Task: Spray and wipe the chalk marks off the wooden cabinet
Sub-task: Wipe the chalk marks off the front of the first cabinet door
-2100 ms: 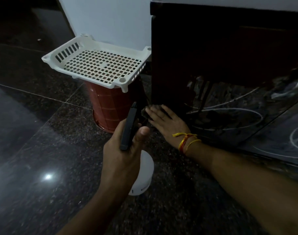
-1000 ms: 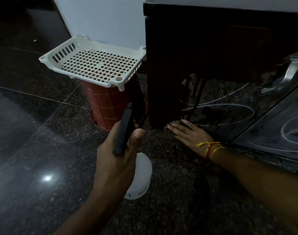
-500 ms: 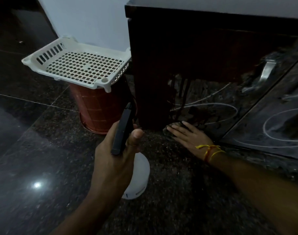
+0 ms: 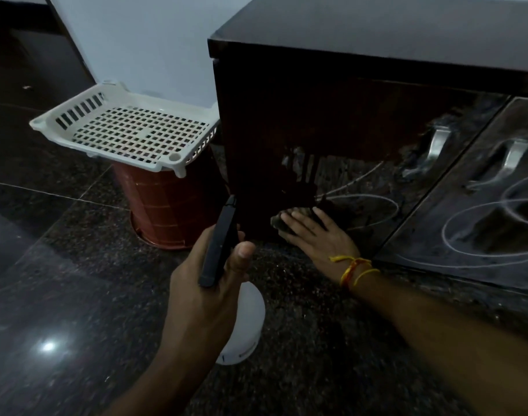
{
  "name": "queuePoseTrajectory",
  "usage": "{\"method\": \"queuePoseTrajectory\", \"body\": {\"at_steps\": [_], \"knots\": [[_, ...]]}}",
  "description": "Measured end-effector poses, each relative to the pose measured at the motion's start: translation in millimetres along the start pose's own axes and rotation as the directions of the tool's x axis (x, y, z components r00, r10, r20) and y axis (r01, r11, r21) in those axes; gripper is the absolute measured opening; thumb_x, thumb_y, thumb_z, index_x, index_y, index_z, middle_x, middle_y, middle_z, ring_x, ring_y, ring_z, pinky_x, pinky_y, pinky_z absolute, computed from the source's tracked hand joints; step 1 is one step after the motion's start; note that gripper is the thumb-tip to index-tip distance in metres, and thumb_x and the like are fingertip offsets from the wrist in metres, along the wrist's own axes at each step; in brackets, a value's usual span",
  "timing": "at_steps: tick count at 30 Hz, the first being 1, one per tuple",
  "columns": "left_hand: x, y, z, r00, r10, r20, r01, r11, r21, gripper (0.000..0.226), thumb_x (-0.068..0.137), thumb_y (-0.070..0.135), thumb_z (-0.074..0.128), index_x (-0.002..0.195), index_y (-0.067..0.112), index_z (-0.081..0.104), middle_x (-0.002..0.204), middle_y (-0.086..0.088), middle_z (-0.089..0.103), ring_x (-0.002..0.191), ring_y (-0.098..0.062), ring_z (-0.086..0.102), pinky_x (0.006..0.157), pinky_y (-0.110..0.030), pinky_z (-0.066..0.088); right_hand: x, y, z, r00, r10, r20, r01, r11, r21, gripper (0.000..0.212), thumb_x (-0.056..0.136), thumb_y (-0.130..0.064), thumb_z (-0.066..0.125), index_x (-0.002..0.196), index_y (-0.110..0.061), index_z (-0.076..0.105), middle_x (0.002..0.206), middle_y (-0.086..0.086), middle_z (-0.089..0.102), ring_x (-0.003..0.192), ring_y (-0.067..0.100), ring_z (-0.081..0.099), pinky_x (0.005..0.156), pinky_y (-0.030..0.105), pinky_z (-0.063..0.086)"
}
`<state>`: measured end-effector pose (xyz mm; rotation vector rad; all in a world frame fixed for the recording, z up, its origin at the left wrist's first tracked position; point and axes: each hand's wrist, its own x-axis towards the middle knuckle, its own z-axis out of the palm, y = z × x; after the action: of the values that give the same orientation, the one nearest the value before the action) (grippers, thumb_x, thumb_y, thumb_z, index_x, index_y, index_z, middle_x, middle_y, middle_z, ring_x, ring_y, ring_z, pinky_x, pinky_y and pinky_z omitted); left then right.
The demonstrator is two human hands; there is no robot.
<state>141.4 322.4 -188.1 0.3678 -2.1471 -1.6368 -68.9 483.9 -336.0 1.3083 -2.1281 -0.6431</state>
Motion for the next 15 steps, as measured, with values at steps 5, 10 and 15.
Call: {"method": "queuePoseTrajectory", "body": {"at_steps": [5,10,15], "knots": [[0.2,-3.4,2.9,1.0,0.008,-0.007,-0.008,1.0,-0.004,0.041,0.06,0.095,0.043,0.092,0.072,0.052,0.092,0.017,0.067,0.073,-0.012,0.066,0.063,-0.025,0.052,15.8,25.5,-37.7,0.954,0.23,-0.194,-0.217,0.973,0.082,0.087,0.084,-0.011,0.062,0.15,-0.025,0.008,0.157,0.006,0.003,0.144,0.028,0.006,0.115,0.053,-0.012],[6.0,1.7,7.8,1.0,-0.002,0.002,0.002,1.0,-0.028,0.042,0.058,0.095,0.043,0.095,0.077,0.049,0.093,0.034,0.066,0.082,-0.002,0.066,0.066,-0.029,0.052,36.1,32.3,-64.2,0.806,0.514,-0.293,-0.485,0.858,0.171,0.074,0.089,-0.013,0.059,0.15,-0.023,0.018,0.153,0.014,0.009,0.142,0.034,0.009,0.116,0.055,-0.006],[2.4,4.5,6.9,1.0,-0.005,0.004,0.006,0.998,-0.056,0.031,0.065,0.086,0.048,0.092,0.071,0.054,0.094,0.026,0.068,0.077,-0.005,0.067,0.063,-0.019,0.051,14.2,16.2,-36.1,0.926,0.319,-0.2,-0.305,0.947,0.1,0.084,0.083,-0.01,0.064,0.149,-0.022,0.013,0.153,0.009,0.013,0.14,0.03,0.016,0.114,0.053,-0.015]]}}
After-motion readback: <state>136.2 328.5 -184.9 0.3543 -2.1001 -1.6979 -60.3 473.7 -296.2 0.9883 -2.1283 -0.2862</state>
